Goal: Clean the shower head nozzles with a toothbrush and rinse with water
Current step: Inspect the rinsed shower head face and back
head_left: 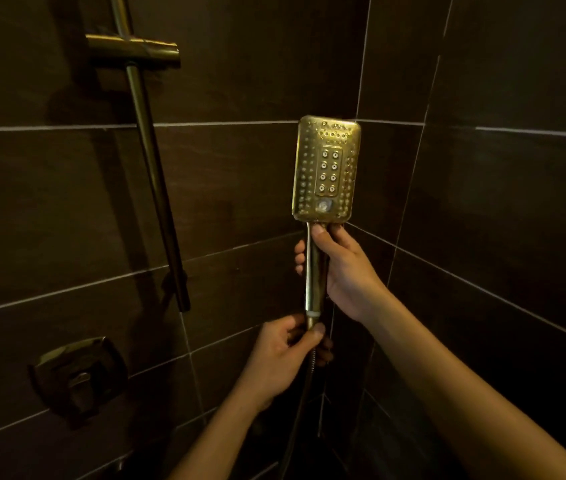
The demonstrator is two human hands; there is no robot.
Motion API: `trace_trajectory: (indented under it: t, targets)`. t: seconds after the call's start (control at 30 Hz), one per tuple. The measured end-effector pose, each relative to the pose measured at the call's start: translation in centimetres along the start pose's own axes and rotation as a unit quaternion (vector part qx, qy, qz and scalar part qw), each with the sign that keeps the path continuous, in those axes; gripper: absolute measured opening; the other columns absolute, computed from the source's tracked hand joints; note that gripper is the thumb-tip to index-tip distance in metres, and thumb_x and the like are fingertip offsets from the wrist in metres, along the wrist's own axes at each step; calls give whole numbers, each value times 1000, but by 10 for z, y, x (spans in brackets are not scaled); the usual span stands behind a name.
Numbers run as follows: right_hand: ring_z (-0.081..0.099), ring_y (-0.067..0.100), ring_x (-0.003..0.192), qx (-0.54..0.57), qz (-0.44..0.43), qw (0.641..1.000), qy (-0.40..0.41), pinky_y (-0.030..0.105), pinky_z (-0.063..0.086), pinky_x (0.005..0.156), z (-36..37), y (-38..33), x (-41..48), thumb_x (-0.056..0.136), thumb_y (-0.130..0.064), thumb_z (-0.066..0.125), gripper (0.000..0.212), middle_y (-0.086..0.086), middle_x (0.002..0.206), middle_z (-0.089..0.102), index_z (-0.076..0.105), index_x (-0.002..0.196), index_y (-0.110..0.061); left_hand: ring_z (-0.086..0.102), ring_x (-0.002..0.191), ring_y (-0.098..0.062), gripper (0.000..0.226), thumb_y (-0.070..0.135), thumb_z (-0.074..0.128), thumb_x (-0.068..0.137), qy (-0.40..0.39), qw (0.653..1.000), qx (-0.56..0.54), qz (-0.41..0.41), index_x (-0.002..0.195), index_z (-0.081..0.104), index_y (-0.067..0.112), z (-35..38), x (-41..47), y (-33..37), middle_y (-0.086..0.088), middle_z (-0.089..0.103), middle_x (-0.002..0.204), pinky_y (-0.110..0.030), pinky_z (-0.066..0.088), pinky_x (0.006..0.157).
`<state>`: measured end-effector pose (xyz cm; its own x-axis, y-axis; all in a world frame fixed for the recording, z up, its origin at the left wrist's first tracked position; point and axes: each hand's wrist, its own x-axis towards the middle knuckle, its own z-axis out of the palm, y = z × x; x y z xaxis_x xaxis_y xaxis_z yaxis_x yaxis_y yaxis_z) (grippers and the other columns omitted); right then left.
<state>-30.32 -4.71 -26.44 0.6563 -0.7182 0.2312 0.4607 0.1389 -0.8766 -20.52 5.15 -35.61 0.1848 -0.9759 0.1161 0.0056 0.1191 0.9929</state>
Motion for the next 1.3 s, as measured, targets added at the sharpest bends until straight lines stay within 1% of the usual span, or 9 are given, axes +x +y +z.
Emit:
trace_trajectory:
  t: [0.17,0.27,0.4,0.47,0.6,0.73,0.9,1.13,1.3]
  targets:
    - [64,16,76,15,11,1000,-9,31,55,71,9,6,-4,104,-21,49,19,3,85,66,57,122,-19,73,74,-26,15,11,59,95,-8,999,-43,5,107,68,8,-6,-12,-3,-12,74,82,-38,61,74]
    - [64,17,75,-23,-16,1000,-1,33,55,72,16,12,-6,104,-23,50,22,4,85,64,57,125,-19,75,79,-24,14,14,62,94,20,1000,2,13,105,70,14,-5,-15,-3,-9,77,85,-41,61,79]
    - [64,18,76,-100,-61,992,50,31,57,70,27,22,-12,104,-24,49,22,5,86,65,59,124,-19,76,83,-12,14,16,65,92,67,997,45,20,105,72,19,-1,-20,-7,-3,78,91,-23,59,70]
    - [65,18,78,-137,-86,984,76,31,57,72,31,27,-16,104,-25,50,24,5,89,66,59,126,-21,75,82,-9,13,20,65,92,88,994,64,5,103,72,22,1,-22,-10,-1,78,90,-21,58,71]
    - [66,18,87,-149,-75,982,85,34,56,82,33,32,-24,105,-26,47,28,7,101,70,56,132,-29,76,78,-12,11,22,69,90,104,992,71,11,100,73,24,-2,-27,-17,-1,78,85,-27,60,74]
    - [61,27,113,8,2,1000,-21,43,44,105,17,24,-35,106,-24,40,34,16,127,65,55,137,-22,75,71,-13,9,11,69,89,92,994,49,44,97,73,10,-9,-33,-15,-6,77,80,-19,56,63]
    - [63,26,112,52,23,998,-31,43,49,104,9,26,-41,104,-17,45,31,11,114,68,62,130,-12,74,74,-18,7,4,69,88,74,996,26,40,94,74,7,-11,-38,-21,-8,76,81,-32,61,71]
    - [65,13,98,-32,8,999,-10,34,56,91,17,31,-50,96,-13,61,32,0,98,64,63,125,1,76,79,-16,11,11,70,88,73,996,39,34,98,73,13,-9,-54,-21,-4,78,88,-23,59,68]
    - [65,8,81,-242,-73,965,74,28,54,78,27,37,-53,89,-24,74,22,-8,82,65,70,106,-11,75,80,-9,14,16,71,87,92,993,69,18,97,73,27,-11,-59,-24,4,79,87,-19,56,68]
